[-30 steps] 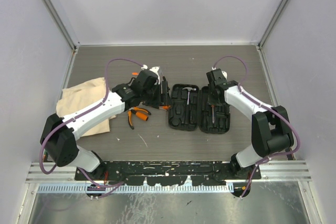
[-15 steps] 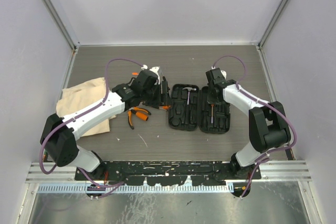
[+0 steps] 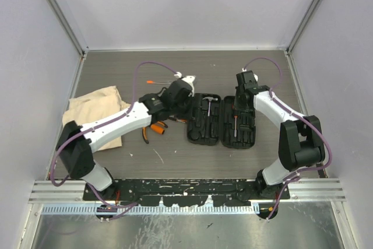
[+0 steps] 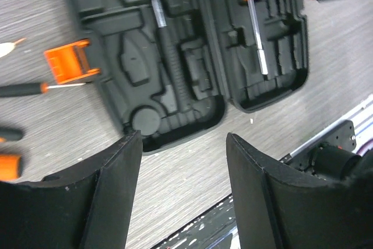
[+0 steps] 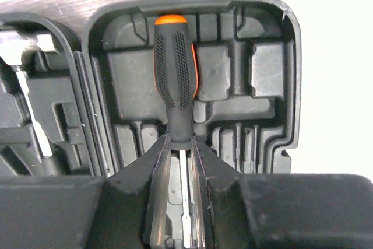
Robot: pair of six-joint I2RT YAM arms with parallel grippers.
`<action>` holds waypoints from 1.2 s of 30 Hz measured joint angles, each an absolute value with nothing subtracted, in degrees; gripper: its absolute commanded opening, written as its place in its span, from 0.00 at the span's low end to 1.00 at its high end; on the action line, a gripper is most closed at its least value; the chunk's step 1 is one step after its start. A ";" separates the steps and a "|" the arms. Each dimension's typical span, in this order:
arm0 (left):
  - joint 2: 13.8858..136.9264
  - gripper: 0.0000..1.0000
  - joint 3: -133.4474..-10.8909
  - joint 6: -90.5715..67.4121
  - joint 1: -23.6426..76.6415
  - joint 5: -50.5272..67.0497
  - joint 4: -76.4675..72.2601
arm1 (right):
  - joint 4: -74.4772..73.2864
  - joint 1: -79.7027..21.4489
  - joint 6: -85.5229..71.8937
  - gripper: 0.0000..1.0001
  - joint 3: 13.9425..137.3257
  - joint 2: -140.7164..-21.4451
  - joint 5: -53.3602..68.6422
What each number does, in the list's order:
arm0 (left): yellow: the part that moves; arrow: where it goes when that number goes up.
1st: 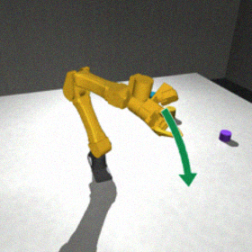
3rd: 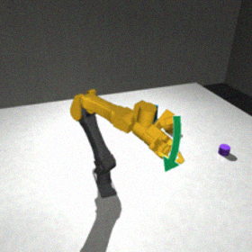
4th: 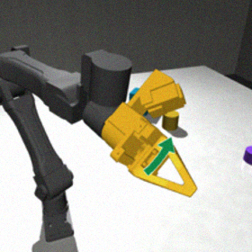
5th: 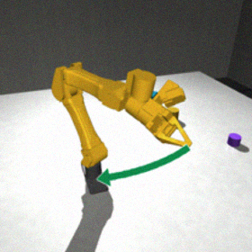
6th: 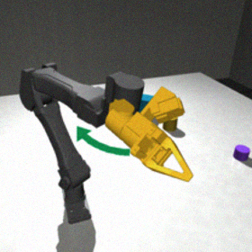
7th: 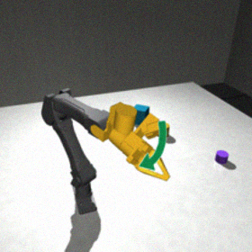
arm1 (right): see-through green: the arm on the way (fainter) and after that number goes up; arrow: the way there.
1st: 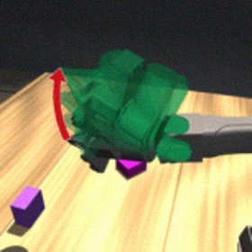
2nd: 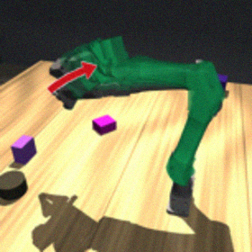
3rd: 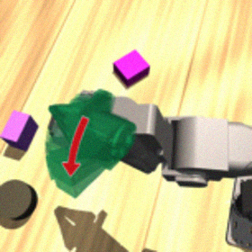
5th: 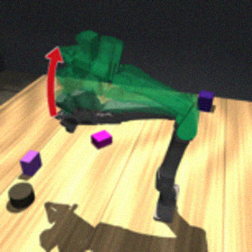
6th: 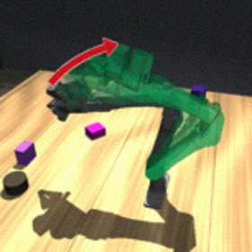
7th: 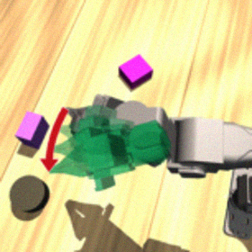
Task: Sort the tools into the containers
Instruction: Place the screwdriver in the storage box.
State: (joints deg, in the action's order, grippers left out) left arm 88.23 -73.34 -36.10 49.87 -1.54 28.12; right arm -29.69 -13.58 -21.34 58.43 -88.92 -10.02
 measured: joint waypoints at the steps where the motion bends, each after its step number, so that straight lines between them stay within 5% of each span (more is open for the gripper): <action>1: 89.58 0.58 -74.72 -35.90 51.13 -1.74 28.14 | -29.71 -13.23 -21.41 0.26 59.02 -89.23 -9.32; 11: 100.95 0.50 -80.18 -35.75 61.28 -2.96 25.91 | -29.58 -11.09 -21.56 0.26 62.50 -94.61 -4.27; 36: 121.45 0.35 -96.14 -40.03 67.22 -10.74 19.14 | -29.76 -6.57 -21.28 0.20 62.81 -97.06 1.52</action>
